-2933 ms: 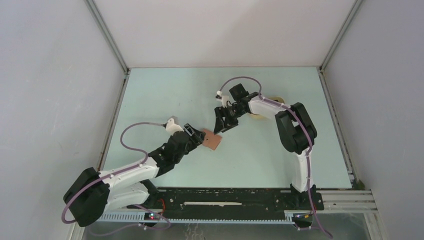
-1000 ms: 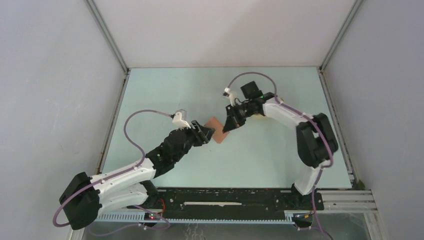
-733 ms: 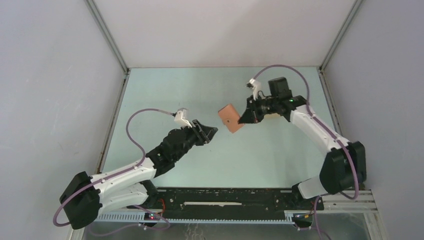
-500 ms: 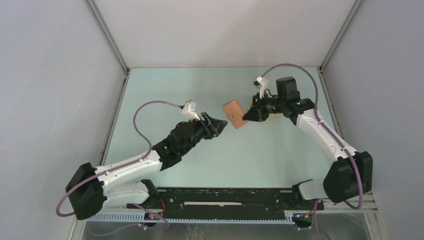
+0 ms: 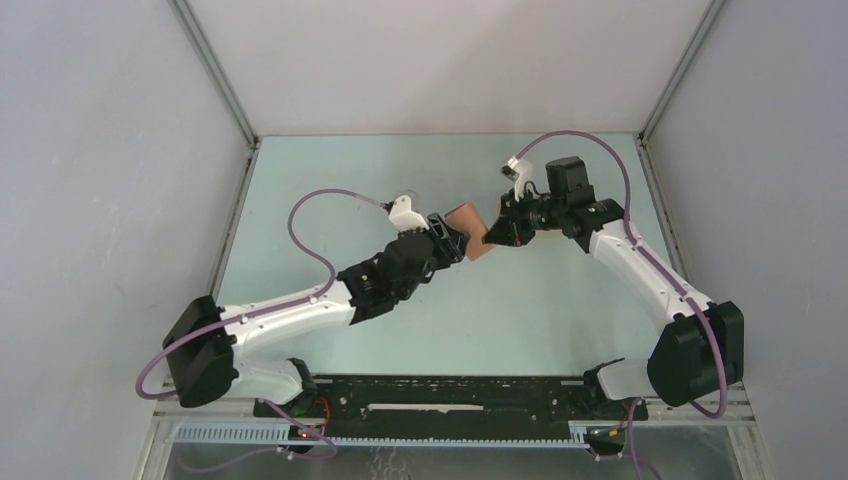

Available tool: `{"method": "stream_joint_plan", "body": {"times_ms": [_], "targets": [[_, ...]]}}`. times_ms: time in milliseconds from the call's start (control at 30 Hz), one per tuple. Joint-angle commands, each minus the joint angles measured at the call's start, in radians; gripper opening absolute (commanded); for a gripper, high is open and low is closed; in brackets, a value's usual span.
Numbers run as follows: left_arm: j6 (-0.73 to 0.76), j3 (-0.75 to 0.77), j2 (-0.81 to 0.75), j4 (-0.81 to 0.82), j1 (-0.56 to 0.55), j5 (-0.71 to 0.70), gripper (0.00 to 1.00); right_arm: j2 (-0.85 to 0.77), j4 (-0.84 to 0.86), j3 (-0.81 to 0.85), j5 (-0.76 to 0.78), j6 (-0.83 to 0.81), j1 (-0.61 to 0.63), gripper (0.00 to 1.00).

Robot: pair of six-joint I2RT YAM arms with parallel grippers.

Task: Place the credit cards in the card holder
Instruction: Open the card holder at the center of the board.

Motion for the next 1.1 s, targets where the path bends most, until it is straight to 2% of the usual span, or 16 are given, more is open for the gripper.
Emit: {"method": "stream_joint_plan", "body": {"times_ms": [0,433,833,1067], "targets": [[-0.052,0.094,0.039,-0.097,-0.014,-0.114,0.54,-0.042,0.051,0.007,0.014,0.003,0.018,0.0],[-0.062,0.186,0.162,-0.174,-0.015,-0.162,0.54,-0.032,0.051,0.006,0.014,0.002,0.034,0.0],[-0.078,0.182,0.2,-0.175,-0.014,-0.167,0.32,-0.024,0.061,0.001,-0.022,0.025,0.021,0.0],[-0.083,0.159,0.202,-0.157,-0.013,-0.15,0.14,-0.019,0.072,-0.008,0.009,0.027,0.017,0.0]]}}
